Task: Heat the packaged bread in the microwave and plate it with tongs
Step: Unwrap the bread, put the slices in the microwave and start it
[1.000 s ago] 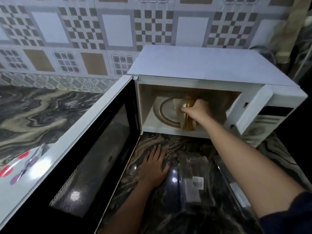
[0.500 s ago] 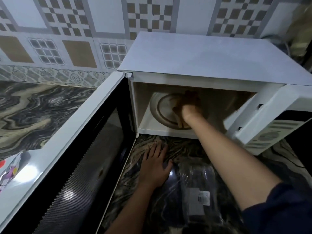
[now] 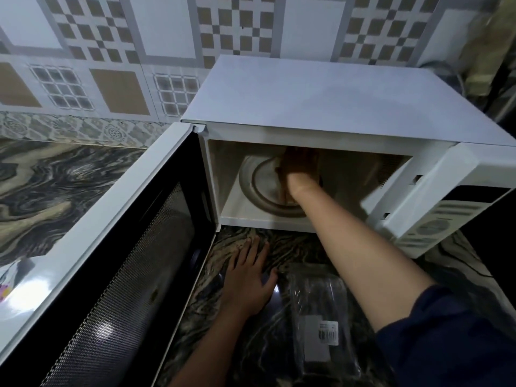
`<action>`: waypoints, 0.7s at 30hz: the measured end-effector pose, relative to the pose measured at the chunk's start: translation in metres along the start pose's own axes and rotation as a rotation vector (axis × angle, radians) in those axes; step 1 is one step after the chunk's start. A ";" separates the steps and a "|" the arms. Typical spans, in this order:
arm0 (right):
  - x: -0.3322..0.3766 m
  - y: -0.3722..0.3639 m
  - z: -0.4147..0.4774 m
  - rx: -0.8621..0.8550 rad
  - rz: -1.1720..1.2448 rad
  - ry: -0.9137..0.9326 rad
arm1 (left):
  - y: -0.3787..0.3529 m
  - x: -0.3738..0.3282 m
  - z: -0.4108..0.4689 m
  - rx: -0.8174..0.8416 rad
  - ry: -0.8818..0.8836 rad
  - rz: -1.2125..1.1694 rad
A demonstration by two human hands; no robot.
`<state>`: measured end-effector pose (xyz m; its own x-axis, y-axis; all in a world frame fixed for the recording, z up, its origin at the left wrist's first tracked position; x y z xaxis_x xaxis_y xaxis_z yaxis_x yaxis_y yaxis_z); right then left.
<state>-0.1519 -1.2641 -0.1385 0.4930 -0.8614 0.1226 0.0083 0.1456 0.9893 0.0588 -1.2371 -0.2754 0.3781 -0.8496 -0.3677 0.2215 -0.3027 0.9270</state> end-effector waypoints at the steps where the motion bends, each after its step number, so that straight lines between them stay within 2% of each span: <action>1: 0.002 0.004 0.003 0.009 -0.031 -0.008 | 0.000 0.000 0.000 -0.004 0.000 -0.003; 2: 0.004 0.005 0.010 -0.039 -0.025 -0.003 | 0.000 0.000 0.000 -0.006 0.000 -0.008; 5: 0.006 0.000 0.009 -0.030 -0.008 -0.032 | 0.002 -0.001 -0.001 -0.022 -0.006 -0.027; 8: -0.001 0.008 0.009 -0.191 0.085 -0.024 | 0.005 -0.002 0.001 -0.038 -0.017 -0.016; 10: -0.002 0.008 0.013 -0.210 0.092 -0.014 | 0.005 -0.002 0.001 -0.043 -0.022 -0.018; 18: 0.006 0.003 0.009 -0.077 -0.054 0.089 | 0.003 -0.001 0.000 -0.056 -0.023 -0.040; 21: 0.000 0.006 -0.005 -0.043 0.046 0.119 | 0.001 -0.001 0.000 -0.031 -0.008 -0.011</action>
<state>-0.1477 -1.2614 -0.1329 0.5930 -0.7902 0.1547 0.0194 0.2061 0.9783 0.0592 -1.2370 -0.2740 0.3681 -0.8497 -0.3775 0.2531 -0.2991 0.9201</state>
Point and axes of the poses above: each hand's wrist, its own z-axis towards the middle knuckle, its own y-axis out of the back of the hand, x = y × z, the point moved 7 cm from there along z, towards the middle knuckle, and after that the axes turned 5 degrees about -y, right-handed, at the moved point
